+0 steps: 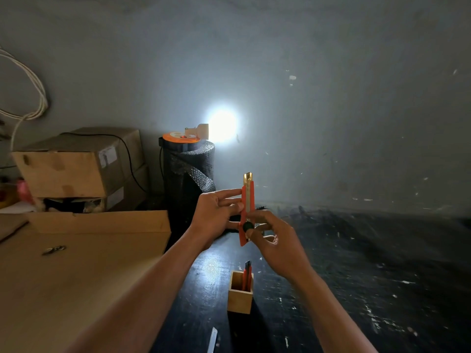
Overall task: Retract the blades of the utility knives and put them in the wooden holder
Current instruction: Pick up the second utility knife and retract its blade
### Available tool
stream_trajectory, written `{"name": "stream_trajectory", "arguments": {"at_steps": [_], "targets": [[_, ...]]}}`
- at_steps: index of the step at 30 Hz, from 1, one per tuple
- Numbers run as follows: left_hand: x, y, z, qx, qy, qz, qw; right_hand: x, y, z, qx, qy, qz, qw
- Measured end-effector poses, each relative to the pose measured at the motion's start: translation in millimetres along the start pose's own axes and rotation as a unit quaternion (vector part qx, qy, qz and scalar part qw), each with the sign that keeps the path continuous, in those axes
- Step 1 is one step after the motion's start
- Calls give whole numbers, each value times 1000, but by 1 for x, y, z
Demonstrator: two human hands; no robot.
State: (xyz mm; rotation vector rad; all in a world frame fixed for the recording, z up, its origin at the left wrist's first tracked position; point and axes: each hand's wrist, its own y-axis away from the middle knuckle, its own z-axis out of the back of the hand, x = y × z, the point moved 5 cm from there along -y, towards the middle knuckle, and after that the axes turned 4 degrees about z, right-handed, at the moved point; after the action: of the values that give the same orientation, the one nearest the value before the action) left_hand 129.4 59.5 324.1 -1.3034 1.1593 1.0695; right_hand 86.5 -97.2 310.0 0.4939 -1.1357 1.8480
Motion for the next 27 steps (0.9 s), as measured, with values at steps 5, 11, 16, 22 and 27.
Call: {"name": "stream_trajectory", "arguments": {"at_steps": [5, 11, 16, 22, 27], "targets": [[-1, 0, -2, -2, 0, 1, 1000, -2, -1, 0, 11, 8, -6, 1000], [-3, 3, -3, -5, 0, -2, 1000, 1, 2, 1, 10, -8, 2, 1000], [-2, 3, -5, -9, -9, -2, 1000, -6, 2, -2, 12, -3, -15, 1000], [2, 3, -6, -16, -33, -9, 999, -6, 5, -2, 3, -19, -14, 1000], [5, 1, -4, -19, -33, -6, 999, -7, 5, -3, 7, 2, -7, 1000]]}}
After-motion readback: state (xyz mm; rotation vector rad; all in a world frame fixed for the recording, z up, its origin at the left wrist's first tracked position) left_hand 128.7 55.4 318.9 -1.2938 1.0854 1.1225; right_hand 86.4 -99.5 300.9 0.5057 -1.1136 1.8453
